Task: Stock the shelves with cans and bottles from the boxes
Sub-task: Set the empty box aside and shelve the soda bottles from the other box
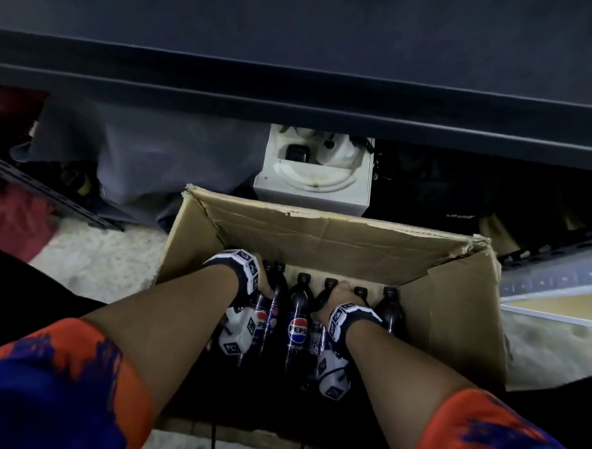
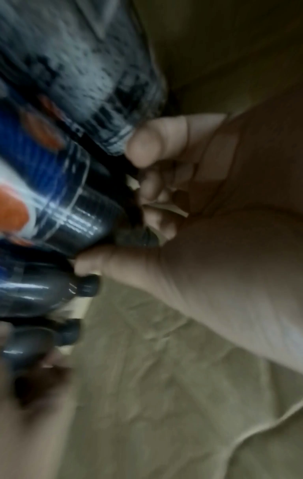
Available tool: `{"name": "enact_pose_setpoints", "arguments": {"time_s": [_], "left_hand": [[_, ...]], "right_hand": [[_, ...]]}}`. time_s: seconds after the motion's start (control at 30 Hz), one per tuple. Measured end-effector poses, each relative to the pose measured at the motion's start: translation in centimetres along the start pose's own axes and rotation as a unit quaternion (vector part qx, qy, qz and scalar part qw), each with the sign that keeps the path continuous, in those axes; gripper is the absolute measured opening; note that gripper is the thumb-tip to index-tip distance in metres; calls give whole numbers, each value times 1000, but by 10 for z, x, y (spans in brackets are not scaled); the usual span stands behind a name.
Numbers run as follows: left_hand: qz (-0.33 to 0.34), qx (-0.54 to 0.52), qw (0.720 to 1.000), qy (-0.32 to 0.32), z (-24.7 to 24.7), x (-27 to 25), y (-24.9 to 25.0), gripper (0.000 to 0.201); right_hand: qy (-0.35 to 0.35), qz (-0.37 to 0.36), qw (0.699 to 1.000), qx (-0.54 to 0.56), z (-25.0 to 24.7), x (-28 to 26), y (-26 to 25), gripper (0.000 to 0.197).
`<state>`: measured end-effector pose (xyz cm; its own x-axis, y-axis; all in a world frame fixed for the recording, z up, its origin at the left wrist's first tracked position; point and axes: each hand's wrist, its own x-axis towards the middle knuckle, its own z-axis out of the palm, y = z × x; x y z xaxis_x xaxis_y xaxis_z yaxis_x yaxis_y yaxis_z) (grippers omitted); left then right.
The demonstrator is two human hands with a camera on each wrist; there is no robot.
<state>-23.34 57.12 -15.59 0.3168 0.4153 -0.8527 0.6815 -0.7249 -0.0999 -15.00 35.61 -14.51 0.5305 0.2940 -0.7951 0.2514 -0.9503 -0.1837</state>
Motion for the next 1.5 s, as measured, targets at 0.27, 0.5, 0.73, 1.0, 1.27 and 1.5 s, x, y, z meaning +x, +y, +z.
{"name": "enact_pose_setpoints", "arguments": {"time_s": [0.27,0.5,0.73,1.0,1.27,1.5], "left_hand": [[45,-41,998,-10,-3,-61,16,75],[49,-123,991,35,24,-63,21,89],[19,-208,977,44,23,-77,9,100],[64,-299,950,59,21,-89,-4,60],[119,-330,922,166,-29,-168,-1,38],[210,-300,900,237,-72,-232,-3,54]], "right_hand": [[9,-27,999,42,-2,-20,3,37],[-25,-72,981,177,18,-13,5,55],[-9,-59,961,271,25,-13,13,50],[28,-100,958,267,-7,-40,1,27],[101,-199,951,212,-69,-93,-10,29],[117,-305,922,207,-133,-167,-30,27]]}}
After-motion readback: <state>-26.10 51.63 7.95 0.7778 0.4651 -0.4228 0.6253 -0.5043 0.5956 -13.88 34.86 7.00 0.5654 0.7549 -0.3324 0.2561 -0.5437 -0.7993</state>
